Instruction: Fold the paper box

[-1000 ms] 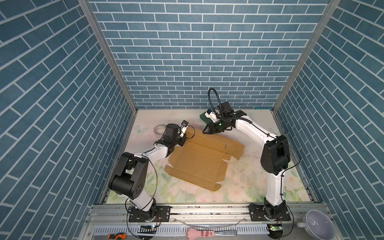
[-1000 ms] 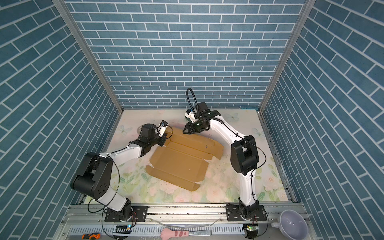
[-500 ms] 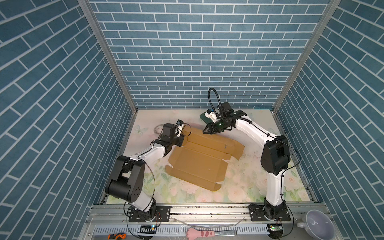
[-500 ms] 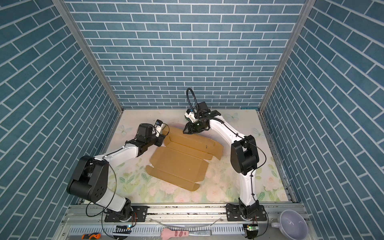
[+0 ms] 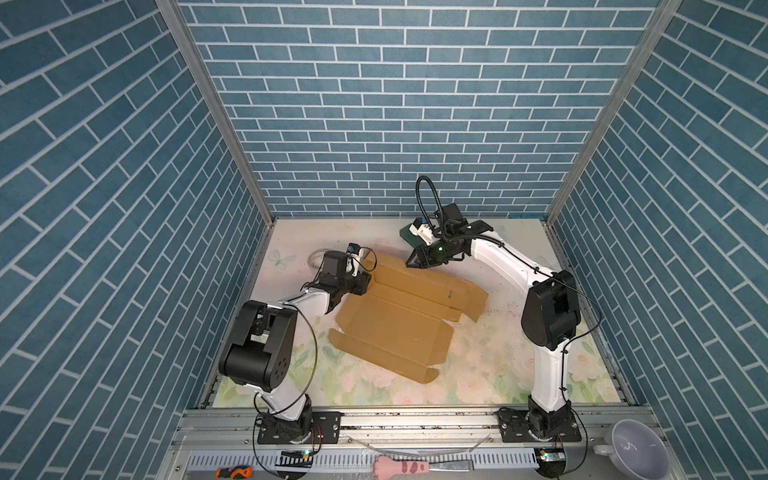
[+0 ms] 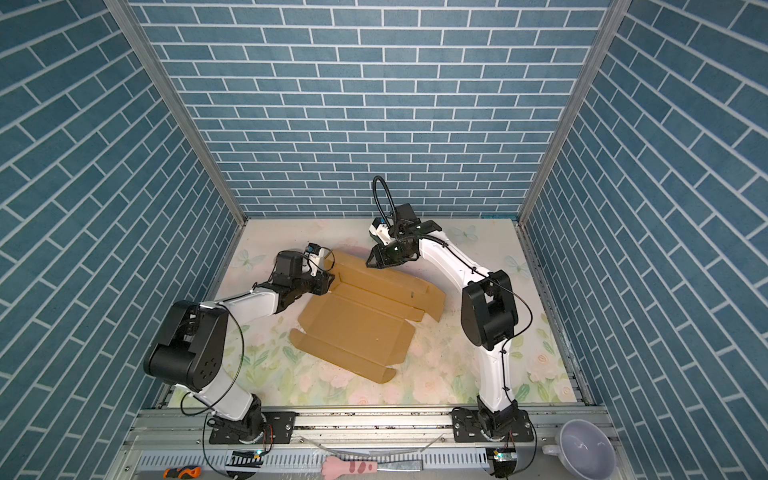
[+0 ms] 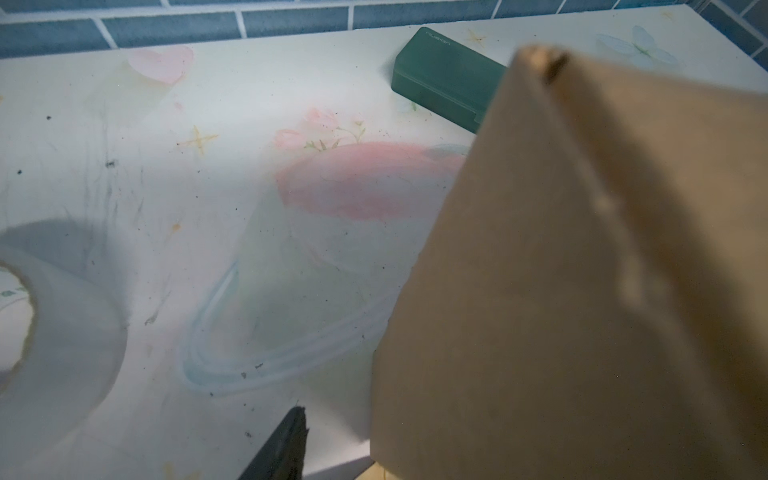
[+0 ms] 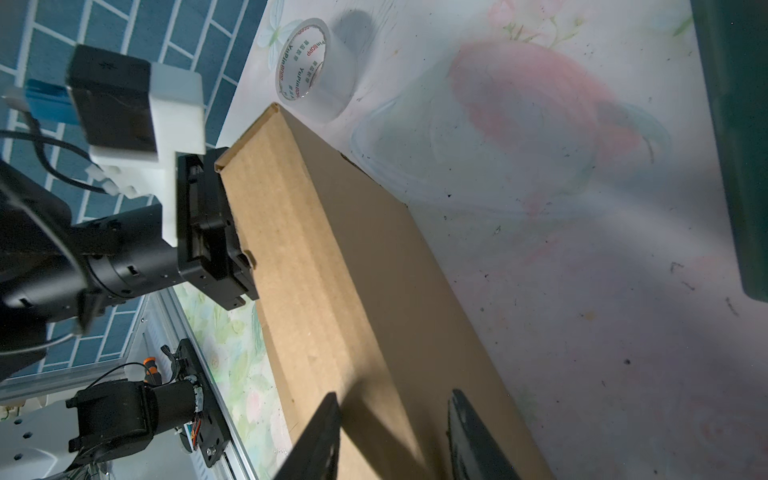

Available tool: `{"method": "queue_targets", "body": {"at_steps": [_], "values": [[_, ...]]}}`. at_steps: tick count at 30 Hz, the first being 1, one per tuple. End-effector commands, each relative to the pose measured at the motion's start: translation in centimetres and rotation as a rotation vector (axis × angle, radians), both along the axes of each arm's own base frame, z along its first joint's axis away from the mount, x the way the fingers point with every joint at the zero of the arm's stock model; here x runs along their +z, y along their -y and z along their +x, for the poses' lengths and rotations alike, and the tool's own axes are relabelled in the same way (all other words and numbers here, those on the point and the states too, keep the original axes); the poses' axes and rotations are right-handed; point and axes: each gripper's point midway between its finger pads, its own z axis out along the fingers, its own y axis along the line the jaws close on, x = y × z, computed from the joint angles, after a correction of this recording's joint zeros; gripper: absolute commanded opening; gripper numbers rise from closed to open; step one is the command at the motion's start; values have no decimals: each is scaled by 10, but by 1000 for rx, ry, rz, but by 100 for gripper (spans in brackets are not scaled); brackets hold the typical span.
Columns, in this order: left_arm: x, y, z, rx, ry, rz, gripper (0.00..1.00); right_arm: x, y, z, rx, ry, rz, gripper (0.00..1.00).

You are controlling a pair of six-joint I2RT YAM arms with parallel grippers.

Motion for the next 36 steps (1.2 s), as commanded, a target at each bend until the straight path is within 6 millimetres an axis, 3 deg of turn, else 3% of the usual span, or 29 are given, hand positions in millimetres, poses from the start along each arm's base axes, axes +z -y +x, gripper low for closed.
{"method": "queue_targets", "body": {"at_steps": [1,5,11,19,25,36], "values": [[18,2,17,70,144,-81,54,-20,7,-8,24,-41,-74,41],[15,10,22,92,225,-115,53,-20,7,-7,24,-39,-78,40],[-7,15,23,92,150,-109,47,-19,7,-7,25,-38,-79,40],[-21,-1,22,198,153,-61,27,-20,7,-8,26,-39,-79,38],[-28,3,19,256,170,22,16,-20,7,-8,25,-41,-78,37],[-32,2,20,336,162,48,17,-20,6,-10,27,-50,-71,35]]}}
